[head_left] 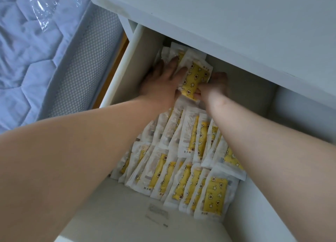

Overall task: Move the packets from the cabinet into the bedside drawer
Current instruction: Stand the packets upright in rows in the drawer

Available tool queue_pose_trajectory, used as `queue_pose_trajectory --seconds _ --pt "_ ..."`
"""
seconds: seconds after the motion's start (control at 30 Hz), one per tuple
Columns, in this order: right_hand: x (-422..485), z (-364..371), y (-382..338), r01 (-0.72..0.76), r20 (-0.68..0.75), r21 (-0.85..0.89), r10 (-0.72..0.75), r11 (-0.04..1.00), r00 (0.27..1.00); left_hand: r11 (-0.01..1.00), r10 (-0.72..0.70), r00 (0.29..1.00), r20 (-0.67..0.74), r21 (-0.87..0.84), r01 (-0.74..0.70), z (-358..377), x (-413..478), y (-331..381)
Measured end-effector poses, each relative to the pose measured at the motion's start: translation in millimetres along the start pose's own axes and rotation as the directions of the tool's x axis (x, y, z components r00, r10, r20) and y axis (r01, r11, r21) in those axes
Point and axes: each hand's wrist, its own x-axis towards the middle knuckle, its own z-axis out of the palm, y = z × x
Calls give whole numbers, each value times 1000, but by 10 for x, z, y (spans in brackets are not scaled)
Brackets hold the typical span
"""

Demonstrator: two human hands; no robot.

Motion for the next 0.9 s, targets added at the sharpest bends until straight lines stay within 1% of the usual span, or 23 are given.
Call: queue_pose_trajectory --seconds 0.07,0.1,0.17,0.23,0.27,0.33,0.4,0.5,0.57,0.67,0.73,0.8,0.9 --pt "43 31 -26 28 12 -11 -27 1000 1000 1000 -9 999 -51 21 10 11 33 -20" --pt "61 71 -35 43 -17 10 -43 999 999 1000 -19 997 -76 18 20 25 41 -15" --pt "150 141 9 17 -80 8 -16 1000 997 999 -31 994 -101 11 33 50 44 -4" --pt "210 191 70 81 -55 -105 -87 991 995 999 -47 994 -100 -12 46 68 44 -23" --pt "183 181 75 108 -17 -172 -113 979 993 999 -50 994 -99 -21 48 78 49 -46" --pt "124 174 73 104 17 -238 -103 966 995 998 -51 995 -81 -30 48 94 46 -74" --pt "66 148 78 87 23 -252 -84 964 996 996 -60 997 -54 -68 56 114 24 -47" --pt "-41 91 130 34 29 -190 -29 981 999 987 -88 996 -11 -134 86 111 -98 44" --pt "-218 47 145 -5 12 -157 7 988 1000 973 -129 991 34 -188 133 71 -229 84" --pt "-585 -7 152 -35 29 -84 38 996 999 939 -179 980 88 -282 197 -28 -446 136" --pt "-866 -31 135 -69 37 14 68 998 997 920 -197 976 89 -328 215 -120 -620 184" --pt "-1150 -69 59 -119 48 101 115 988 992 892 -191 979 67 -406 202 -247 -796 232" --pt "-1530 -123 -141 -141 90 165 128 976 988 818 -214 976 43 -538 203 -561 -1065 253"
